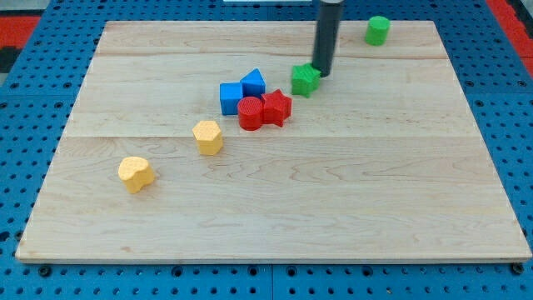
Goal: Move the green circle to the top right of the green star
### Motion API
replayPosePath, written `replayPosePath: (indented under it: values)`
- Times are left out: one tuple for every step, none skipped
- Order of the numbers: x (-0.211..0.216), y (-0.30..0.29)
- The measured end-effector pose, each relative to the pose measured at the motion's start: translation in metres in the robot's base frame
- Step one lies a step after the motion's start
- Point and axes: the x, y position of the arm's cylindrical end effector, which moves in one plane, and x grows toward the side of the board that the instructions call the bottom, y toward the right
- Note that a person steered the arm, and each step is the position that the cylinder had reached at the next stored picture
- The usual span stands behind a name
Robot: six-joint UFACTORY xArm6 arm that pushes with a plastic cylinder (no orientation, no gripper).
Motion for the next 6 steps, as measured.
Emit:
replayPosePath:
  values:
    - [0.009,-0.04]
    - [0.008,0.023]
    - [-0.018,0.147]
    - [-0.072,0.188]
    - [-0.12,0.163]
    - [-0.117,0.109]
